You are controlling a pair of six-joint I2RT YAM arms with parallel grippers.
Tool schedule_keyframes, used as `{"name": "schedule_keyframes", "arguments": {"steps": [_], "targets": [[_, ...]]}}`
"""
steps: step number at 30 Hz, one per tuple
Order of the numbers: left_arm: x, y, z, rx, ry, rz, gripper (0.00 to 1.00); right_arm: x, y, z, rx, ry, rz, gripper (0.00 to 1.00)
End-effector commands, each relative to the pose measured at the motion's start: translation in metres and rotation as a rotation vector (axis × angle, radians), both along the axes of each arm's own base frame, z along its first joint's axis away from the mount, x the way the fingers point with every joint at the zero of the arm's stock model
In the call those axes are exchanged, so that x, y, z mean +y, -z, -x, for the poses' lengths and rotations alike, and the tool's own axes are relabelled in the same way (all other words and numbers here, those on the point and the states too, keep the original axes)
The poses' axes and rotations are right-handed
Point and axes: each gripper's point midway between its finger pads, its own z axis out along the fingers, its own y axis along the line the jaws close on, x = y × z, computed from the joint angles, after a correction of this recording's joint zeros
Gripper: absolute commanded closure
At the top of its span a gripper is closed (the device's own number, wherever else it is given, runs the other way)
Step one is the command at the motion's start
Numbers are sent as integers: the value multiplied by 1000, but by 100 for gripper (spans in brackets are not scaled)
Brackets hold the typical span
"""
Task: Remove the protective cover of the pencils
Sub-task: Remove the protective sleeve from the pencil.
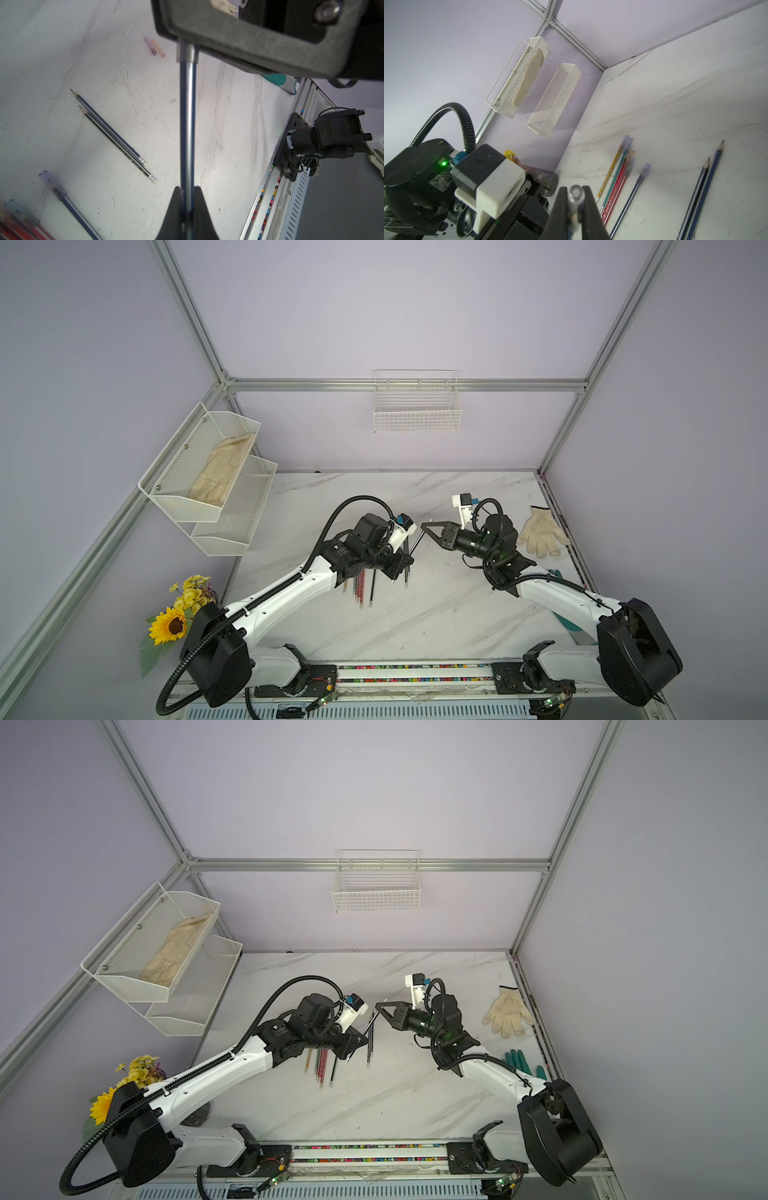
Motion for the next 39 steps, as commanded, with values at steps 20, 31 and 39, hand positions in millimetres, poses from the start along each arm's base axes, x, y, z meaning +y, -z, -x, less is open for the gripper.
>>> {"name": "schedule_keyframes", "arguments": {"steps": [20, 31, 39], "targets": [[44, 37, 26, 170, -98, -150, 100, -37, -68, -53, -189, 187, -16, 100], [49, 45, 28, 181, -138, -144, 100, -70, -91, -75, -28, 317, -216, 100], [51, 41, 13, 182, -240, -146, 100, -97, -11, -102, 157, 501, 222, 100]]}}
